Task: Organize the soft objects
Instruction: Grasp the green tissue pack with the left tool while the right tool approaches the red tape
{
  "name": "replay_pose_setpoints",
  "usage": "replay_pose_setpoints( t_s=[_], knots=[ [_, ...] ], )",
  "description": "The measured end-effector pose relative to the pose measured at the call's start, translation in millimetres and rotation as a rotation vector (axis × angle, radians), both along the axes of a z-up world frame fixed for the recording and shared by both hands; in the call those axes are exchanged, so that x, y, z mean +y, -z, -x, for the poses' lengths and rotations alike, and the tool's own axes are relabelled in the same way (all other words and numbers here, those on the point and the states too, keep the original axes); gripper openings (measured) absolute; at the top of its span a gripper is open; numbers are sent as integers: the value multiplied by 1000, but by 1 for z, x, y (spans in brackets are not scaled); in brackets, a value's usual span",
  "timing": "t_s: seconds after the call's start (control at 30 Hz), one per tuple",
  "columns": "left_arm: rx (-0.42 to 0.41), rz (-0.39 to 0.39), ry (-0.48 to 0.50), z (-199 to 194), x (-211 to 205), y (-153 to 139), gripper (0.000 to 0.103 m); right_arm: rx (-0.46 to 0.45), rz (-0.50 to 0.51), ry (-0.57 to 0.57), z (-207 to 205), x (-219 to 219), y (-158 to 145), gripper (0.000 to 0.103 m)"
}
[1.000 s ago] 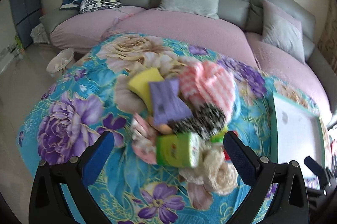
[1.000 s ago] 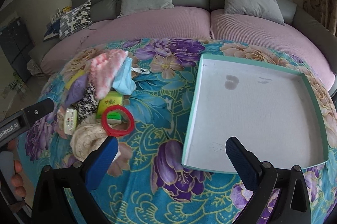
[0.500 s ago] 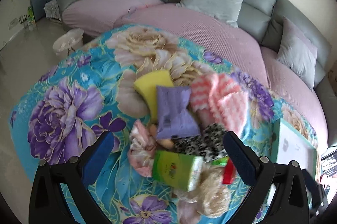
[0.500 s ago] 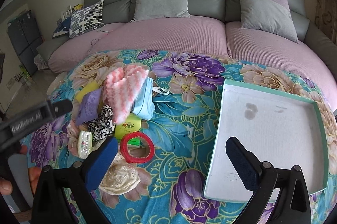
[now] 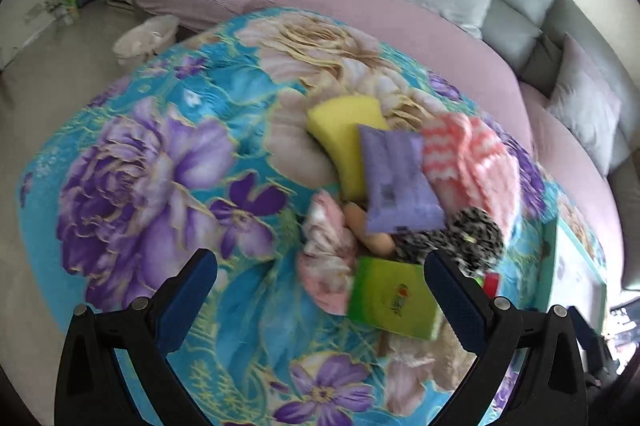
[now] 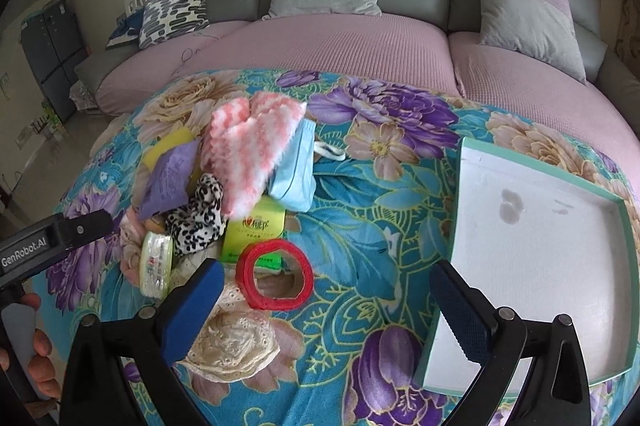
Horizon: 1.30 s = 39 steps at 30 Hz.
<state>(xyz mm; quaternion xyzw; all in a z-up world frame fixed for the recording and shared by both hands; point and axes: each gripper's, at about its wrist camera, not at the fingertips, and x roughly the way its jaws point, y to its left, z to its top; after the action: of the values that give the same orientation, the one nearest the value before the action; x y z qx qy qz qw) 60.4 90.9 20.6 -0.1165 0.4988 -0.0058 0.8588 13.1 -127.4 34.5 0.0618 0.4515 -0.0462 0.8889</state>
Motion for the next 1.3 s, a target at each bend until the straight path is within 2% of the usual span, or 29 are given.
replay_pose_setpoints(
  t_s=[0.2,0.3,0.37,0.53,0.77,0.93,1.03,1.17,1.3],
  knots=[
    [11,38,80,-1,-20,5,102,31,-25,-13,1,3,14,103],
    [29,67,122,-2,-28,10,92,31,-43,-17,2,2,16,103],
    [44,81,147,-2,-33,14,79,35,-53,-19,3,1,17,103],
    [59,90,181,-2,-41,18,66,39,-64,-23,5,1,19,103],
    [131,79,182,-9,-44,42,65,46,-80,-29,5,0,22,103],
    [141,79,170,-10,-42,48,65,49,-89,-38,3,1,25,102],
    [141,78,174,-10,-42,48,52,54,-93,-49,1,4,28,98],
    [143,74,175,-10,-42,49,41,62,-107,-57,-3,6,34,93],
    [144,70,183,-5,-40,45,40,70,-120,-60,-6,7,40,91]
  ],
)
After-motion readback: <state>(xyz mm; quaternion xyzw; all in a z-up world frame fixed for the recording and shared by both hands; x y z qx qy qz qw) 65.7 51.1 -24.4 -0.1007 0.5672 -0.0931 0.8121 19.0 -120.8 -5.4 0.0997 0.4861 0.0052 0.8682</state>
